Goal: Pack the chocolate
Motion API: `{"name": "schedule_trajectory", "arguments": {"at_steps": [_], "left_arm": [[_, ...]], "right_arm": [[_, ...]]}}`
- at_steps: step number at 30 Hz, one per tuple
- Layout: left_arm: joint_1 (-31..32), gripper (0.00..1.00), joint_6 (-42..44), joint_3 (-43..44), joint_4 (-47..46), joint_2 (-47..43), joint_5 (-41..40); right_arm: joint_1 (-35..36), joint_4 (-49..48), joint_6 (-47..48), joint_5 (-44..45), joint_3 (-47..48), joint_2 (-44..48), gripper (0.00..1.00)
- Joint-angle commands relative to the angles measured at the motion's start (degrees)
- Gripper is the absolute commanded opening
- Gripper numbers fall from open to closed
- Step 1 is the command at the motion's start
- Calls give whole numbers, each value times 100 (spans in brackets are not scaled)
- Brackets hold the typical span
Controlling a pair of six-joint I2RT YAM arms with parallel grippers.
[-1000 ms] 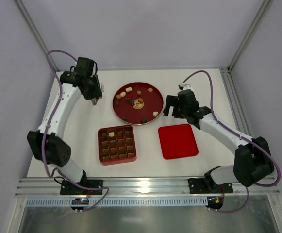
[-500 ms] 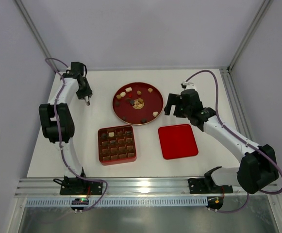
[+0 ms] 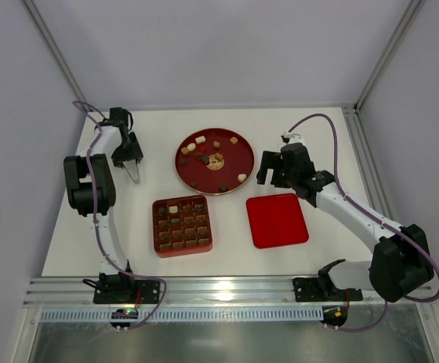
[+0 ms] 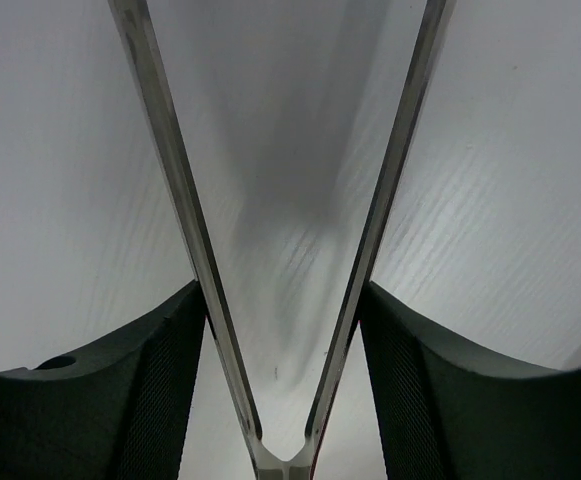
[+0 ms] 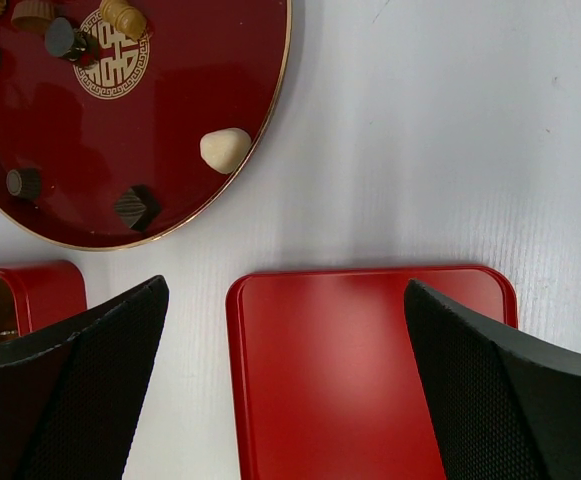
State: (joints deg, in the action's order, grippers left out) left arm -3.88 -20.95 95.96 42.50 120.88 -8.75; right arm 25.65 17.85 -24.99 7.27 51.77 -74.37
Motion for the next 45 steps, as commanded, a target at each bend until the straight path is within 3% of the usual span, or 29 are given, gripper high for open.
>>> {"name": "schedule_trajectory", "arguments": {"at_steps": [1,6,10,16,24,33,45], "left_arm": [[-34,63,65,2,-146,23,-109],[-43,71,47,-60,-172,102,-109],[-43,84,56,-157,-251,59,-118],[-43,91,91,-201,-277,-187,-197],[-95,93,126,159,73,-679,5],[-25,91,-58,221,549,-1804,506],[1055,86,-322,-1368,707,-4025,786]], "right_arm": [[-25,-123,3,3,-35,168,100],[-25,-115,12,29,-123,186,100],[-25,-115,47,20,-149,177,100],[-25,-80,82,47,-167,168,100],[-25,61,117,143,-62,177,100],[-25,395,135,319,105,168,100],[1,553,144,354,-140,502,100]]}}
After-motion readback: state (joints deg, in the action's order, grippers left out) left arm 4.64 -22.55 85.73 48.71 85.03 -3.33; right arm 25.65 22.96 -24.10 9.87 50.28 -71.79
